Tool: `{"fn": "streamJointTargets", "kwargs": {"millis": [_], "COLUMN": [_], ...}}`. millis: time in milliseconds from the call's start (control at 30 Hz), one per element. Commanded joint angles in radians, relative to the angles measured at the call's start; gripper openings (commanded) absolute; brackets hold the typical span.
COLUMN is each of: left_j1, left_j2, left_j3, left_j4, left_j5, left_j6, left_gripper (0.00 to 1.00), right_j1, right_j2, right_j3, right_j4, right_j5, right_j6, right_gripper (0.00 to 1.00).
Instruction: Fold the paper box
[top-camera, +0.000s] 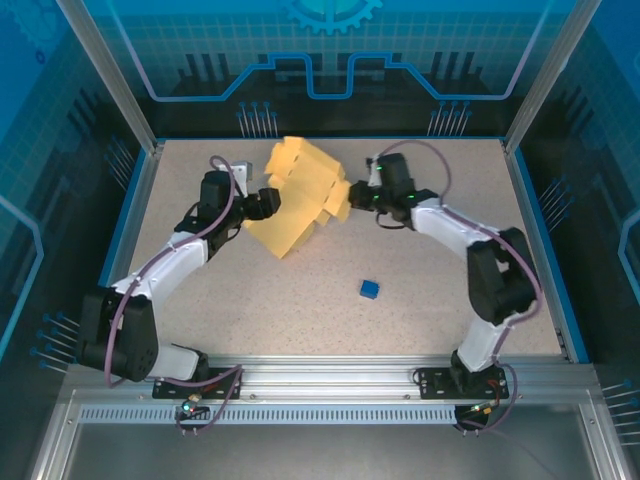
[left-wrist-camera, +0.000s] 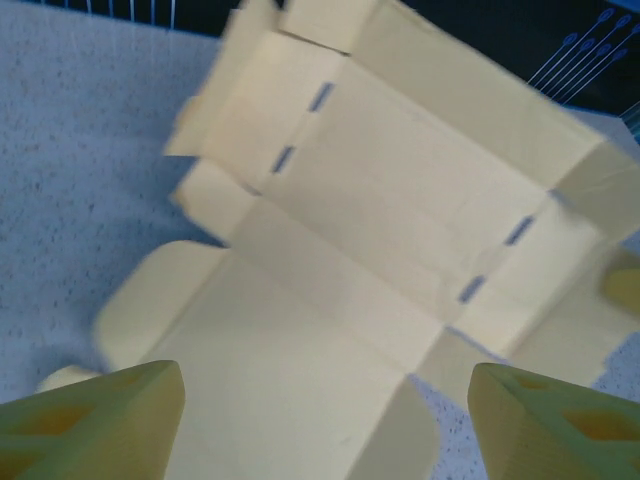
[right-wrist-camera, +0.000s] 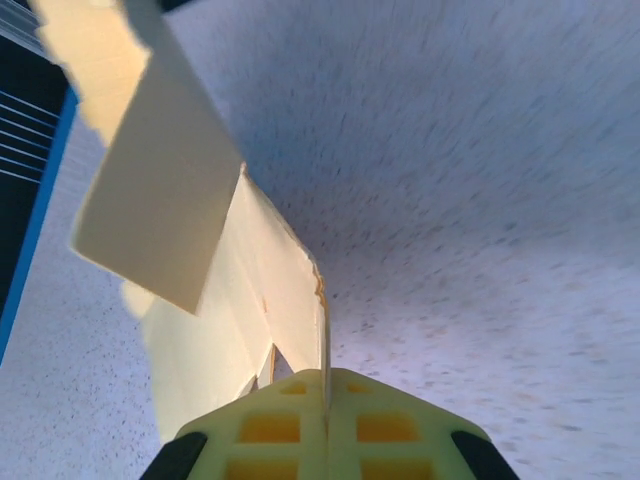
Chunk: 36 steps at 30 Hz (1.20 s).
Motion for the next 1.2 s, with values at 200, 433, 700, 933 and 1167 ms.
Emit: {"fn": "streamJointTargets", "kwargs": {"millis": [200,433,700,933,1167], "left_j1": [0.002,-0.013,-0.062,-0.066,-0.081], "left_j2": [0.183,0.296,0.348,0.484,0.655], "left_j3": [0.099,0.204,0.249,0.358,0.537], "left_j4": [0.139,0.145,0.088,0.047,-0.022], "left_j5": [0.122,0.204,0.174,0.227,0.290], "left_j6": [0.079,0.102,0.167,0.236,0.275], "left_gripper": [0.76,0.74,0.74,0.74,0.73], "right_j1": [-0.182,-0.207,-0.246,-0.254,-0.258], "right_j2": [-0.241,-0.306,-0.268,-0.258,-0.252], "right_j3": [-0.152,-0.130,-0.165,-0.176,-0.177], "right_j4": [-0.075,-0.200,-0.281,-0.305,-0.294], "right_j5": [-0.210,-0.182,-0.255,-0.278,-0.272], "right_j6": [-0.243,-0.305,-0.273,-0.313,-0.310], "right_gripper": [0.00,0.01,0.03,0.03,0.04]}}
